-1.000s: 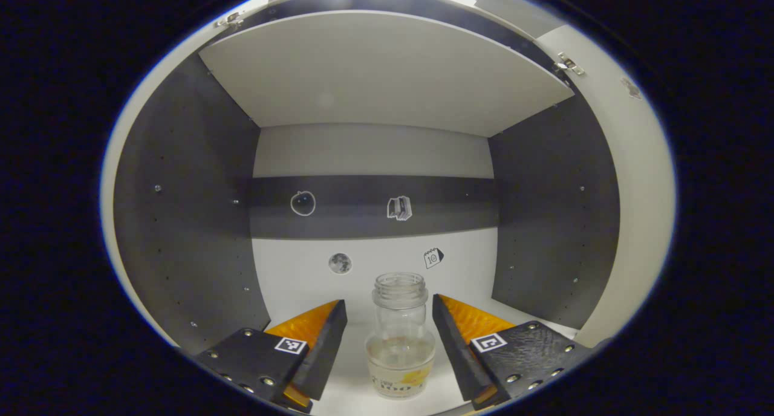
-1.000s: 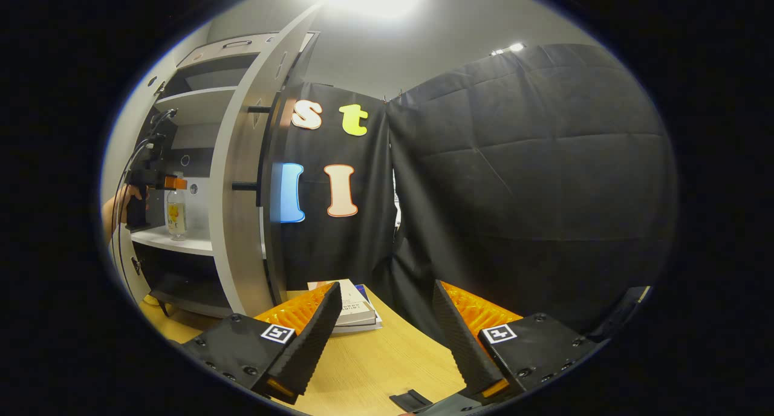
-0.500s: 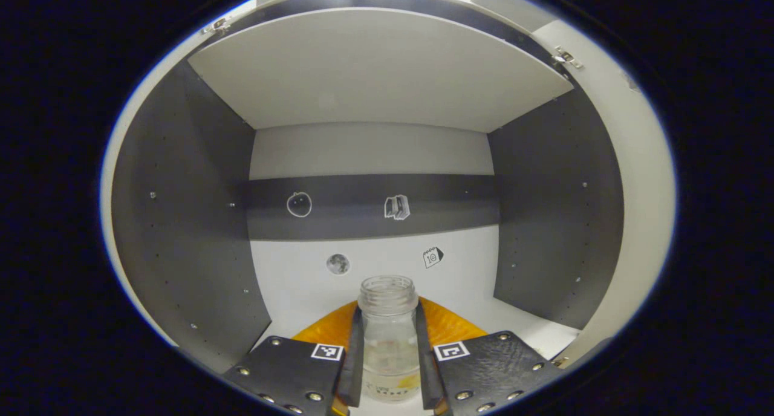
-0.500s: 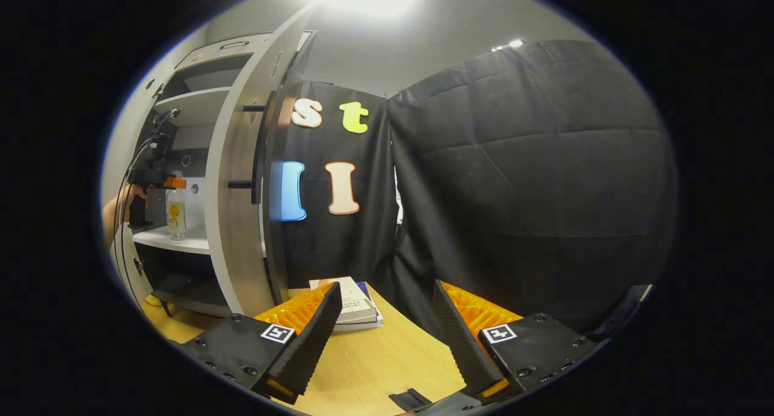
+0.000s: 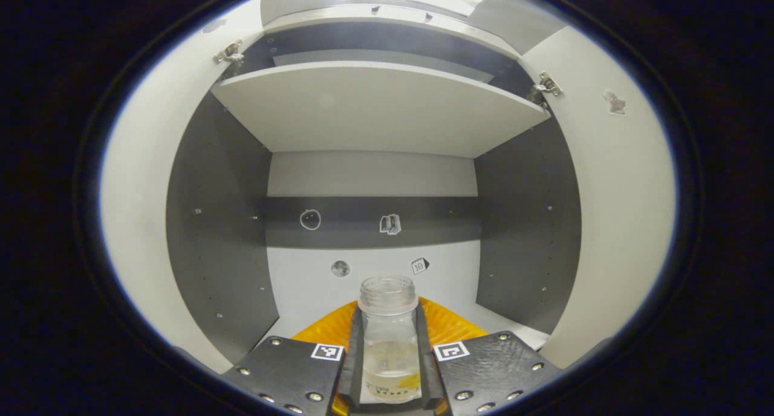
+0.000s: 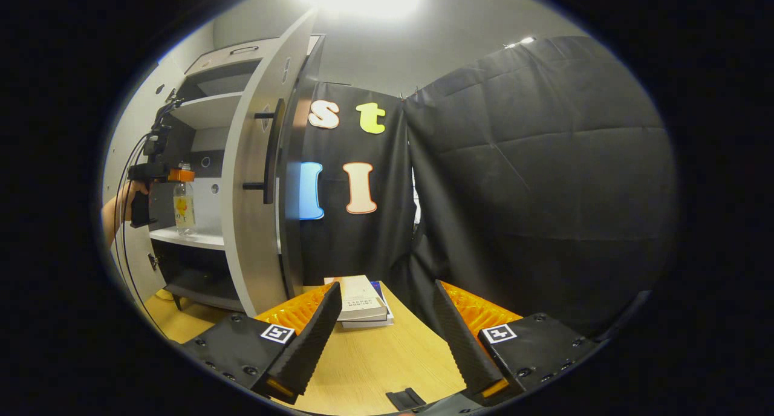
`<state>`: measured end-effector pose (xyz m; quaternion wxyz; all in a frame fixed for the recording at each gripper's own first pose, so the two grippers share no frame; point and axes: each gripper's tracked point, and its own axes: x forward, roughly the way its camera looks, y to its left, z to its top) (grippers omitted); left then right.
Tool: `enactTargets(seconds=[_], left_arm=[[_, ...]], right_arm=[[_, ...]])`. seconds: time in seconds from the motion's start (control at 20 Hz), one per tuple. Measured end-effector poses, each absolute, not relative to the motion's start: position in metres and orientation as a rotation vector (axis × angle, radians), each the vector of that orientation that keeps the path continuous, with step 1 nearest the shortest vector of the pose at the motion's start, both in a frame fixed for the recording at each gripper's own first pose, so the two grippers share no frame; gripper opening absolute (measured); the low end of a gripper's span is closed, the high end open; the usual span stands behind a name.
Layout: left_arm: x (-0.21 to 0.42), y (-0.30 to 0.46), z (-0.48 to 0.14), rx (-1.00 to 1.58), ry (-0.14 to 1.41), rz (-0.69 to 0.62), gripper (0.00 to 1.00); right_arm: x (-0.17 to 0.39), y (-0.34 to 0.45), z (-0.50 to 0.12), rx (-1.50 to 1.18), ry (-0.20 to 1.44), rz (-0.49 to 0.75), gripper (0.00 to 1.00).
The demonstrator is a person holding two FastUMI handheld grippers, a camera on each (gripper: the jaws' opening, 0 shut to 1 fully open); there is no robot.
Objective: Grasp the bottle in the cabinet with the left hand and place it on the coaster, then close the right door with the right hand and the left door with the left hand.
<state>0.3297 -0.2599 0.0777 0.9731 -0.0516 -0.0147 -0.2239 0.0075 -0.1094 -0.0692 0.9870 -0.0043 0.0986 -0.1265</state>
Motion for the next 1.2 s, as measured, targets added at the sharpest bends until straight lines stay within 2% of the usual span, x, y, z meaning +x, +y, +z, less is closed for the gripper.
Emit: enactTargets(seconds=[0.15,0.2,0.3,0.45,0.55,0.7,1.2], left_arm=[[0.304,-0.249,0.070,-0.118,-0.018,-0.440,0.41],[0.296,-0.245,0.068,-0.119,-0.020,-0.435,0.37],[0.281,-0.241,0.067,-0.126,-0.035,-0.426,0.41],[0.261,-0.232,0.063,-0.130,-0.048,-0.420,0.37],[0.250,-0.230,0.058,-0.128,-0.040,-0.421,0.41],[0.227,-0.231,0.046,-0.125,-0.034,-0.429,0.37],[0.161,-0.239,-0.013,-0.128,0.018,-0.457,0.41]], right_arm=[[0.002,-0.111,-0.069,-0.008,0.201,-0.217,0.96],[0.000,-0.112,-0.070,-0.006,0.204,-0.206,0.96],[-0.004,-0.111,-0.071,-0.002,0.210,-0.180,0.96],[-0.009,-0.110,-0.073,0.004,0.218,-0.153,0.97],[-0.013,-0.108,-0.072,0.011,0.215,-0.140,0.96],[-0.019,-0.105,-0.073,0.010,0.215,-0.118,0.97],[-0.046,-0.098,-0.077,0.004,0.239,-0.060,0.97]])
